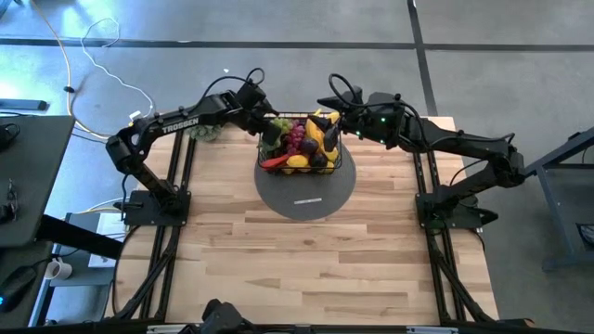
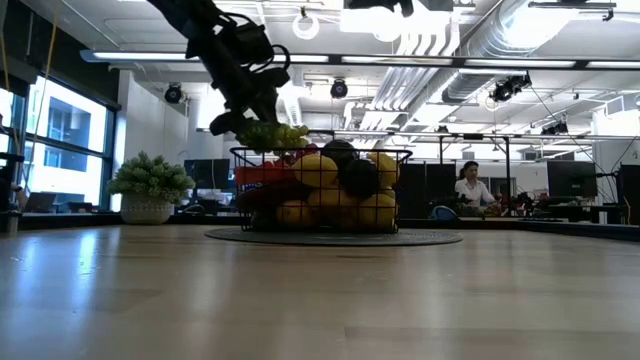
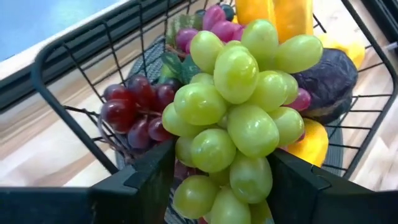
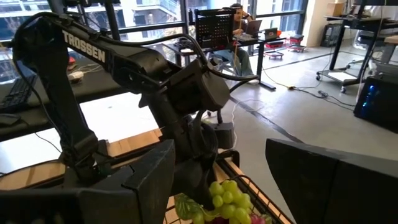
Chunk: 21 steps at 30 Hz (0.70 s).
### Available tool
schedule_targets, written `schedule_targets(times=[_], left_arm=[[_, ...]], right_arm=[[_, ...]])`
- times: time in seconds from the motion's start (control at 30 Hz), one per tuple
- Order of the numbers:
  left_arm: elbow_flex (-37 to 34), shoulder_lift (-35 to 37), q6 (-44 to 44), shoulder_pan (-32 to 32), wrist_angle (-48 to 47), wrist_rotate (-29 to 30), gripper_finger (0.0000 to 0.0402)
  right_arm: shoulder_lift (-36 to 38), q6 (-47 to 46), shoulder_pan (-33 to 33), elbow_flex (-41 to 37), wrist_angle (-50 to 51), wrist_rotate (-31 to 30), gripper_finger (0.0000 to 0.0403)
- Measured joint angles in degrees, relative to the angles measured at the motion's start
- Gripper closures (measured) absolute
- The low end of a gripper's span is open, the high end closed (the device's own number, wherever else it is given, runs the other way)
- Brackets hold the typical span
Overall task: Build produce basket
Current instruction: Put the green grapes into the black wire basket
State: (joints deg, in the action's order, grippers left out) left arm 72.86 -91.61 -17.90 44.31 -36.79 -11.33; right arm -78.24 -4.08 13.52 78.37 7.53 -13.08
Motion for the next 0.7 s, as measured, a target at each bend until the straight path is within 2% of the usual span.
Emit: schedule_targets(times=[0.23, 0.47, 0.7], left_arm=[[0.00, 0.00, -4.38, 0.40, 1.12, 0.90, 0.0194], [0.00, 0.94, -3.96, -0.50, 0.98, -0.92, 0.0194], [0.00, 4.47, -3.11, -0.66, 0.57, 0.08, 0.0195]], right_arm=[[0.00, 0.00, -0.01, 0.00, 0.37, -0.42, 0.0169], [0.10, -0.45, -0.03, 0.00, 2.90, -0.41, 0.0169], [4.01, -2.48, 0.68, -0.02, 9.11, -0.49, 0.0169]])
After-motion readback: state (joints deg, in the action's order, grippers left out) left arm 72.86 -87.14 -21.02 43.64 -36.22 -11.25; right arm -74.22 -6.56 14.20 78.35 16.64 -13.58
